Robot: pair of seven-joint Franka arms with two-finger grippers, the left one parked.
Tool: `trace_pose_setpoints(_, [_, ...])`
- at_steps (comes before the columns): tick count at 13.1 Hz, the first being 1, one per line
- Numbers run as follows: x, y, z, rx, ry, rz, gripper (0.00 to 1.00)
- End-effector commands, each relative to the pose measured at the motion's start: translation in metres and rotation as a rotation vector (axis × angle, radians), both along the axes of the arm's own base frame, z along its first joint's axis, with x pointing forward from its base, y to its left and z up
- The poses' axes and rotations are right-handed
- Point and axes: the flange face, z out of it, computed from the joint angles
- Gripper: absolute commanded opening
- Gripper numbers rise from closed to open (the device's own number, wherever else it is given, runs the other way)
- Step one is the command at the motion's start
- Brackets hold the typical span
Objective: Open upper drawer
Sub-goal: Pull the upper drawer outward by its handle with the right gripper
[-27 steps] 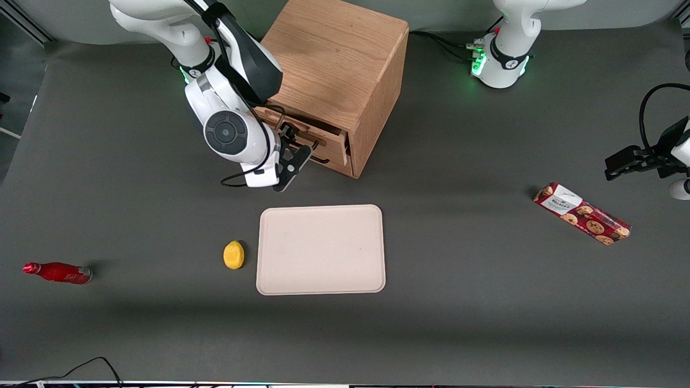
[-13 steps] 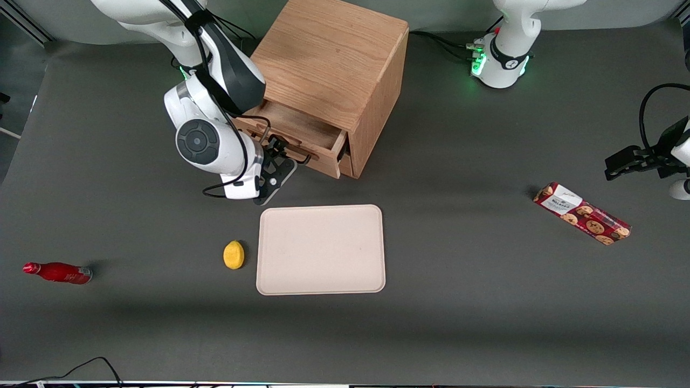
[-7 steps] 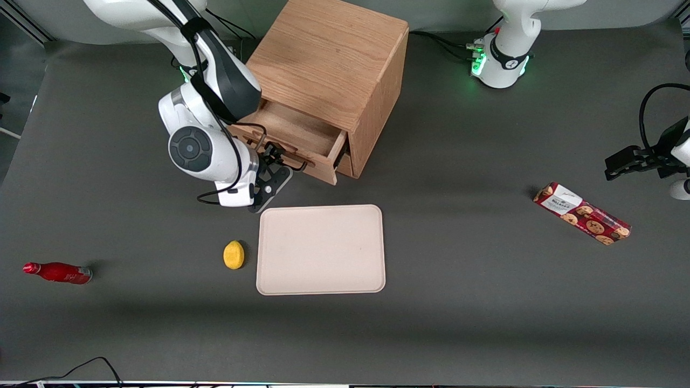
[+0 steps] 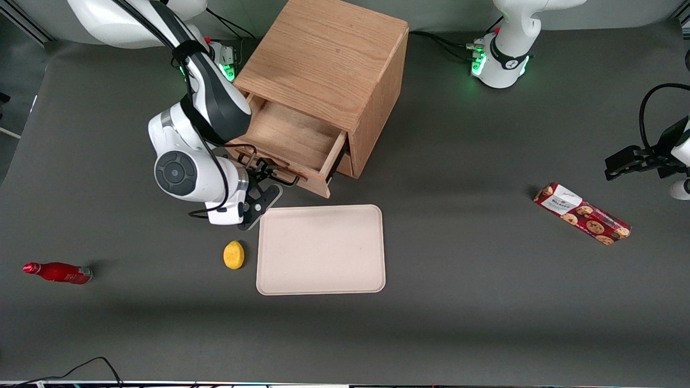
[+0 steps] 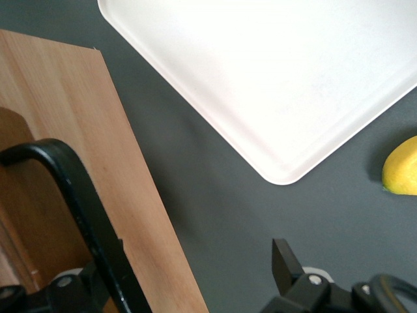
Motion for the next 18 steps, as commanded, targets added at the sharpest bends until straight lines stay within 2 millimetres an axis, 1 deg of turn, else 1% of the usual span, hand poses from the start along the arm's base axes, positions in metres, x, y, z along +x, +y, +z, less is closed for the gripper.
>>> trace_pose_setpoints(1, [0.012,-0.006,0.003,0.009,-0.017,0.012,1.0])
trace_pose_setpoints(2, [0.014,-0.008,0.002,0.009,-0.015,0.007,1.0])
trace_pose_setpoints(4, [0.018,-0.012,0.007,0.013,-0.025,-0.001,1.0])
trace_pose_setpoints(6, [0.027,-0.022,0.002,0.018,-0.021,-0.019,1.0])
trace_pose_setpoints(10, [0.037,-0.038,0.001,0.024,-0.022,-0.045,1.0])
trace_pose_setpoints(11, [0.038,-0.038,-0.002,0.023,-0.022,-0.026,1.0])
trace_pose_setpoints(13, [0.046,-0.047,-0.003,0.035,-0.027,-0.018,1.0])
trace_pose_setpoints(15, [0.047,-0.049,-0.002,0.04,-0.029,-0.019,1.0])
trace_pose_setpoints(17, [0.052,-0.055,0.0,0.035,-0.04,-0.021,1.0])
trace_pose_setpoints(18, [0.052,-0.053,0.0,0.041,-0.04,-0.016,1.0])
